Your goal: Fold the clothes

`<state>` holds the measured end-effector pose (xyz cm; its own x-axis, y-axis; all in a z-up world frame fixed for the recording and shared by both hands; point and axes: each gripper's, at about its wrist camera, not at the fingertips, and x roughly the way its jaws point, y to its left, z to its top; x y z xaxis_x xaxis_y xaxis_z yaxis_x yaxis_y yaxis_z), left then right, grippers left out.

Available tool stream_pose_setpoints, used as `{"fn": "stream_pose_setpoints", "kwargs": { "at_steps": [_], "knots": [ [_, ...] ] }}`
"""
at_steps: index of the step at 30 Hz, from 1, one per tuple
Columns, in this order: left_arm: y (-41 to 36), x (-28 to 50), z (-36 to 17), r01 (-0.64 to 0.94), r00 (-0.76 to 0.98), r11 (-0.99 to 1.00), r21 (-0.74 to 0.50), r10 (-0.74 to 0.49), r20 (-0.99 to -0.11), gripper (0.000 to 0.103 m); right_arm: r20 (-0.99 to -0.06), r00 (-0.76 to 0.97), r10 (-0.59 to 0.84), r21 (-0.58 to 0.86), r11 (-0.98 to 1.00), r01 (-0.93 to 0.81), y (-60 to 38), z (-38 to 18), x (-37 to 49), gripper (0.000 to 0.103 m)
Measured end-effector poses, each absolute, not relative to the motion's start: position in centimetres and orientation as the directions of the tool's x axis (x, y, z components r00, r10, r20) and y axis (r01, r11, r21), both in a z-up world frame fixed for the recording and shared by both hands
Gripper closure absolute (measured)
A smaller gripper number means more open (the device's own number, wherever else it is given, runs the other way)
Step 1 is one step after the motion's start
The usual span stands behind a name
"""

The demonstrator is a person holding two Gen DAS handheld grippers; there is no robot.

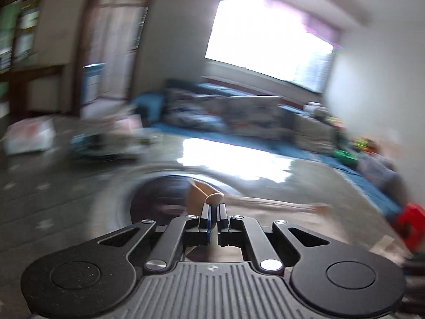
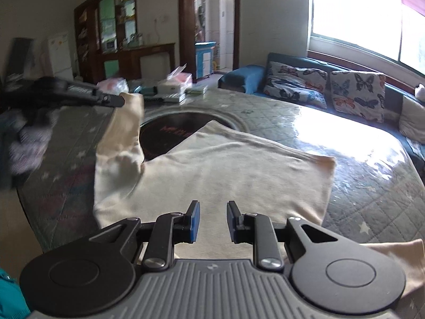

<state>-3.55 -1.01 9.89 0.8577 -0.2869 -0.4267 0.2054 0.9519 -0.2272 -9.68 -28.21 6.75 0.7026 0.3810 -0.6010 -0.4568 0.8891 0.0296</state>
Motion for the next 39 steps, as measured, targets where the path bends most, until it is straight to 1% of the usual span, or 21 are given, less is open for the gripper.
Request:
{"fn": "stream_pose_setpoints", "kwargs": {
  "at_steps": [3,5,9,13,15,16,17,18,19,20,22,23,24,25,27,29,32,36,38,39],
  "knots": [
    [-4.8,-5.6,9.7,0.337,0.82,0.92,-0.199,-0.391,-0.419,0.099,-0.593,0.705,0.39,0.074,0.898,-0.435,-29.4,7.1,-9.6,0.082],
    [-7.1,-6.5,8.7,0.402,0.787,0.902,-0.159,-0.429,-0.444,0.099,-0.592,0.703,0.395,0.104,0.902,-0.42,-30.1,7.1,-9.5,0.082],
    [-10.0,-7.2,5.7,0.48,0.707,0.87,-0.116,-0.461,-0.537,0.098,-0.601,0.687,0.409,0.166,0.905,-0.393,-31.0,6.7,-9.1,0.082],
    [-10.5,-7.5,4.1,0.511,0.658,0.852,-0.11,-0.47,-0.588,0.095,-0.617,0.663,0.424,0.213,0.901,-0.377,-31.0,6.0,-8.5,0.082],
    [-10.5,-7.7,3.5,0.523,0.639,0.845,-0.106,-0.472,-0.607,0.092,-0.626,0.649,0.432,0.231,0.898,-0.375,-30.8,5.5,-8.2,0.082],
    [-10.3,-7.9,3.5,0.525,0.641,0.845,-0.103,-0.473,-0.604,0.088,-0.633,0.64,0.435,0.236,0.896,-0.376,-30.6,5.3,-7.9,0.082],
    [-10.1,-8.2,3.6,0.528,0.645,0.843,-0.099,-0.475,-0.598,0.081,-0.64,0.631,0.439,0.241,0.894,-0.377,-30.3,5.0,-7.7,0.082],
    [-9.9,-8.4,3.8,0.528,0.652,0.844,-0.094,-0.474,-0.592,0.075,-0.646,0.623,0.441,0.244,0.893,-0.379,-30.1,4.7,-7.4,0.082],
    [-9.5,-8.5,4.0,0.521,0.664,0.849,-0.086,-0.467,-0.585,0.063,-0.652,0.615,0.444,0.248,0.891,-0.381,-29.8,4.4,-7.2,0.082],
    [-8.9,-8.6,4.1,0.513,0.677,0.855,-0.077,-0.458,-0.576,0.058,-0.658,0.606,0.447,0.254,0.89,-0.38,-29.5,4.1,-7.0,0.082],
    [-7.7,-8.8,4.3,0.49,0.703,0.87,-0.056,-0.432,-0.565,0.057,-0.667,0.59,0.455,0.27,0.886,-0.378,-28.9,3.5,-6.6,0.081],
    [-7.0,-8.9,4.3,0.47,0.717,0.881,-0.047,-0.412,-0.563,0.055,-0.671,0.582,0.46,0.279,0.884,-0.376,-28.6,3.3,-6.5,0.081],
    [-6.2,-8.9,4.3,0.447,0.729,0.894,-0.043,-0.391,-0.562,0.054,-0.673,0.578,0.462,0.282,0.882,-0.377,-28.4,3.2,-6.4,0.079],
    [-5.3,-8.9,4.3,0.421,0.739,0.906,-0.042,-0.37,-0.563,0.053,-0.674,0.575,0.464,0.285,0.881,-0.377,-28.1,3.1,-6.3,0.074],
    [-3.6,-8.8,4.2,0.369,0.758,0.928,-0.041,-0.326,-0.564,0.053,-0.678,0.575,0.458,0.28,0.884,-0.373,-27.7,2.9,-6.0,0.07],
    [-2.1,-8.7,4.0,0.32,0.773,0.947,-0.032,-0.281,-0.568,0.05,-0.685,0.579,0.443,0.265,0.891,-0.368,-27.2,2.6,-5.6,0.07],
    [-0.3,-8.6,3.4,0.261,0.782,0.965,-0.025,-0.227,-0.58,0.05,-0.692,0.576,0.435,0.266,0.896,-0.356,-26.6,2.2,-5.0,0.07],
    [0.7,-8.5,2.8,0.234,0.78,0.972,-0.024,-0.203,-0.592,0.049,-0.706,0.583,0.402,0.231,0.909,-0.347,-25.7,1.7,-4.5,0.071],
    [0.7,-8.5,2.6,0.238,0.776,0.971,-0.027,-0.206,-0.596,0.048,-0.711,0.582,0.395,0.213,0.91,-0.356,-25.4,1.7,-4.5,0.08],
    [0.5,-8.5,2.5,0.244,0.774,0.97,-0.027,-0.211,-0.598,0.048,-0.715,0.581,0.389,0.202,0.91,-0.361,-25.2,1.9,-4.5,0.09]
  ]
}}
